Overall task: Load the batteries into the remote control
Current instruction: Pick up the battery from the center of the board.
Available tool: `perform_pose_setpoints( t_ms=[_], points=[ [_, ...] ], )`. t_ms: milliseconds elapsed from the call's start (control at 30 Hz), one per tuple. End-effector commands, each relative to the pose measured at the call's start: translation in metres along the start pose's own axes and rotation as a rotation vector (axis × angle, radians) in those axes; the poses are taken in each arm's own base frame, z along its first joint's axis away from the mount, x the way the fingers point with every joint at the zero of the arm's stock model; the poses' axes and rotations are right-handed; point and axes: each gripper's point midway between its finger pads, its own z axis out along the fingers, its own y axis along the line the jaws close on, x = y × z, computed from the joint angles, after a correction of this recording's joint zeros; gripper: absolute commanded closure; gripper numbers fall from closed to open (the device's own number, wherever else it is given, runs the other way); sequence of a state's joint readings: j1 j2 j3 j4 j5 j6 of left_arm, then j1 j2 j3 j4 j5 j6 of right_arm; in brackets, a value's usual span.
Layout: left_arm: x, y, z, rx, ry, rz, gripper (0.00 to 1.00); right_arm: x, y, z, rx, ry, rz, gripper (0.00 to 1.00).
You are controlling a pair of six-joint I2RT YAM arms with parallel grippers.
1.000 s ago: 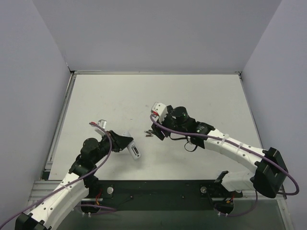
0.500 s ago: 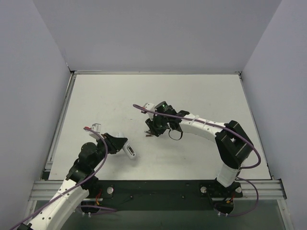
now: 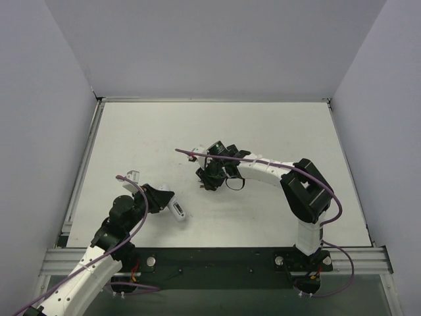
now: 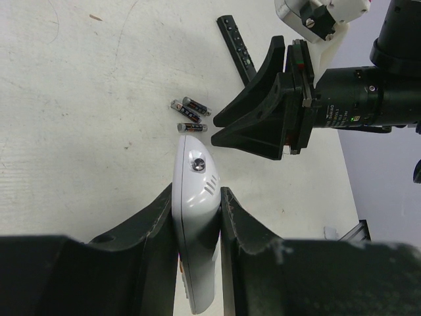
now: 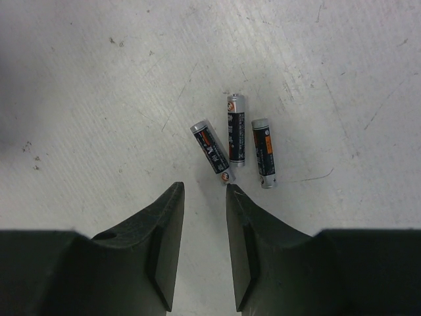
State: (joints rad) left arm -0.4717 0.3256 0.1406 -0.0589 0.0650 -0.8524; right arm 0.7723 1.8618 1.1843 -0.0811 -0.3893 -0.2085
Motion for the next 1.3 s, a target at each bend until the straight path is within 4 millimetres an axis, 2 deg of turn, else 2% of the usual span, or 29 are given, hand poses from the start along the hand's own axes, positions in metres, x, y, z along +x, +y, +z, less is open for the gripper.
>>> perform_pose_setpoints(
  t_ms=[0, 333, 700, 867, 1033, 1267],
  points=[
    [-0.007, -0.007, 0.001, 0.022, -0.023, 0.008, 1.00, -0.006, 0.003, 0.002, -0.030, 0.008, -0.026, 0.72],
    [-0.007, -0.009, 0.002, 0.026, -0.019, 0.010, 1.00, 0.003, -0.001, 0.013, -0.021, 0.042, -0.042, 0.72],
    [-0.006, -0.008, 0.002, 0.024, -0.017, 0.007, 1.00, 0.009, 0.006, 0.021, -0.021, 0.070, -0.062, 0.72],
    [-0.006, -0.007, 0.003, 0.022, -0.017, 0.006, 1.00, 0.014, 0.005, 0.028, 0.040, 0.100, -0.083, 0.72],
    [-0.006, -0.007, 0.002, 0.022, -0.019, 0.003, 1.00, 0.022, 0.005, 0.032, 0.081, 0.124, -0.094, 0.82],
    [-0.004, -0.004, 0.003, 0.015, -0.021, -0.005, 1.00, 0.018, 0.006, 0.024, 0.106, 0.081, -0.068, 1.00]
  ],
)
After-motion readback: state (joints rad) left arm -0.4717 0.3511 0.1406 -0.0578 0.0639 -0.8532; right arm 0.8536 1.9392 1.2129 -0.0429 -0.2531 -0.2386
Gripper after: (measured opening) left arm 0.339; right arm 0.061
